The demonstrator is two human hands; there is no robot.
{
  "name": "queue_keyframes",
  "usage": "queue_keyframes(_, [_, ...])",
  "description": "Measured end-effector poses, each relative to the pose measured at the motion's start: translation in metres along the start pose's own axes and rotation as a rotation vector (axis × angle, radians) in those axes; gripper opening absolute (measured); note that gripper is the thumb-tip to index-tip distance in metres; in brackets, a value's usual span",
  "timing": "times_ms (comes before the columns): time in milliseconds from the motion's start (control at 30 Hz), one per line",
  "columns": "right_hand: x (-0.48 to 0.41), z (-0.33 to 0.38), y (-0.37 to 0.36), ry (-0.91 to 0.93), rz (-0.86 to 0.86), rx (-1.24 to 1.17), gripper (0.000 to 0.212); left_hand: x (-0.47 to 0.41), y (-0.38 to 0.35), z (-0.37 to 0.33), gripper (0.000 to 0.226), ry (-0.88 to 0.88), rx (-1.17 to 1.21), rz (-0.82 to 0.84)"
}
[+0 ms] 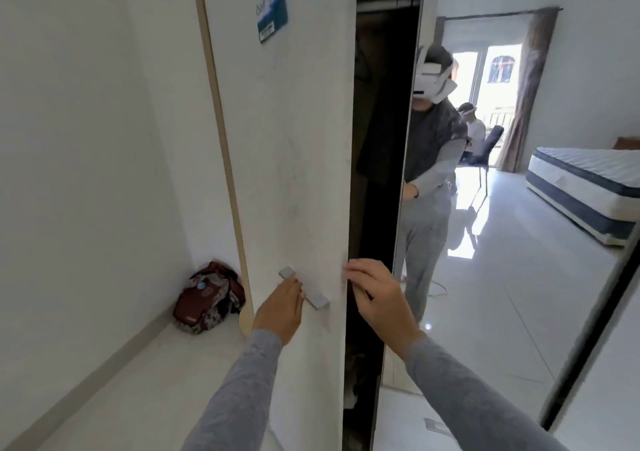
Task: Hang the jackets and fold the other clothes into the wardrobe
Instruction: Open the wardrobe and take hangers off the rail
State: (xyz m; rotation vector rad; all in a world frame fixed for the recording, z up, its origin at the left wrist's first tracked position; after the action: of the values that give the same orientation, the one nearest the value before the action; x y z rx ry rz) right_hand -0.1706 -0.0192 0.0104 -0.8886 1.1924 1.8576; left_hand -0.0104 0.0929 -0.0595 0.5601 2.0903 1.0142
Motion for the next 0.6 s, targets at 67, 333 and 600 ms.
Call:
queue_keyframes(67, [-0.022,0.016,0.012,-0.155,-0.035,-0.117,0.026,0.014,0.017,-0.004,0.054,0.042,-0.050,0.012])
queue_keyframes(333, [-0.089,0.100,-0.006,-0.248,0.078,-0.402,0.027,0.015,0.144,-0.080,0.069,0.049,0.518,-0.214])
queue_keyframes(600, [-0.138,0.182,-0.045,-0.177,0.153,-0.840,0.036,-0.011,0.303,-0.120,0.057,-0.135,0.085,-0.699])
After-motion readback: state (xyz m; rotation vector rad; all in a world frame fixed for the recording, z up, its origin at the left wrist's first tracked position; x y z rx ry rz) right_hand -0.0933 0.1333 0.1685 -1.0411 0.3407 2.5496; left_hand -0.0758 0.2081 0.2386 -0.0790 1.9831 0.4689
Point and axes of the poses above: each hand's wrist, its own x-axis away from the middle knuckle, its own y-axis out of the back of the hand, z = x × y, the point moved 4 cm from there along -x, towards the middle knuckle, and after that the axes turned 4 degrees about -z, right-handed, at the moved point
